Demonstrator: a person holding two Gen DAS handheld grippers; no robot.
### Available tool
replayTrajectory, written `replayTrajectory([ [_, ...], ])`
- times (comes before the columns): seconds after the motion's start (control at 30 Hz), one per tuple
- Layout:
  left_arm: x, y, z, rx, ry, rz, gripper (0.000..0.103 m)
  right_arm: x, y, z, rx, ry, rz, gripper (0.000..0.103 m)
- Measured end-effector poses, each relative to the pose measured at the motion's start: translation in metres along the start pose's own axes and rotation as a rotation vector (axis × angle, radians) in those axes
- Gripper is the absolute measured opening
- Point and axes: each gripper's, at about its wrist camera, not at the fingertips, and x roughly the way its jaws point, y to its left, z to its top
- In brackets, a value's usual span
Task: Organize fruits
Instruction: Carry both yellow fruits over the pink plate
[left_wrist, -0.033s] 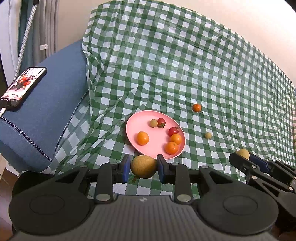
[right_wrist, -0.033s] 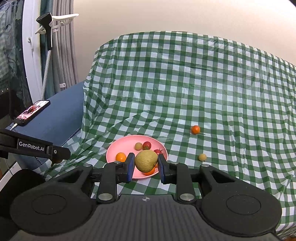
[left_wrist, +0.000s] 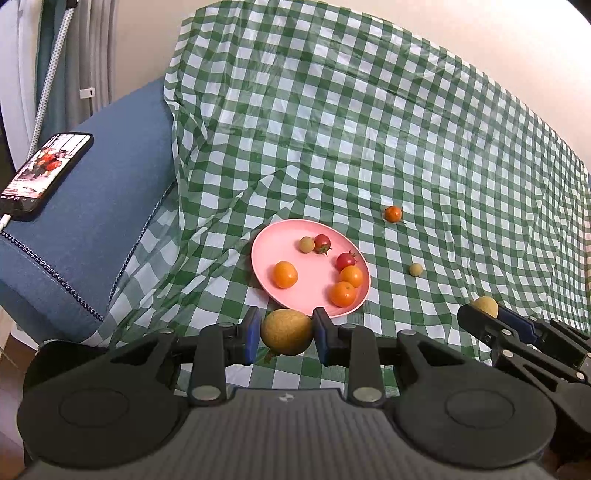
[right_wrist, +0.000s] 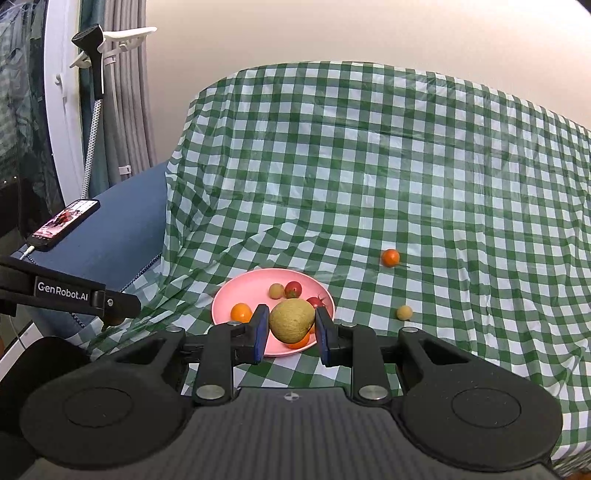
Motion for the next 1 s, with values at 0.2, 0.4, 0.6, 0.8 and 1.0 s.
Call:
replayTrajectory([
  [0.2,0.006,0.000,0.002,-0.007,0.015,0.004,0.034,0.013,-0.008,-0.001,0.003,0.010,0.005,0.028],
  [0.4,0.014,0.002,0.005,-0.014,0.031,0.010,0.034,0.024,-0.020,-0.004,0.011,0.030,0.008,0.028],
  [0.6,0.028,0.005,0.014,-0.022,0.046,0.022,0.034,0.039,-0.026,-0.004,-0.003,0.038,0.006,0.028],
  [0.8,0.054,0.002,0.035,-0.016,0.053,0.031,0.034,0.068,-0.030,-0.001,0.008,0.061,0.021,0.028],
  [1.0,0.105,-0.004,0.060,0.008,0.082,0.029,0.033,0.115,-0.028,0.003,0.019,0.103,0.040,0.028],
])
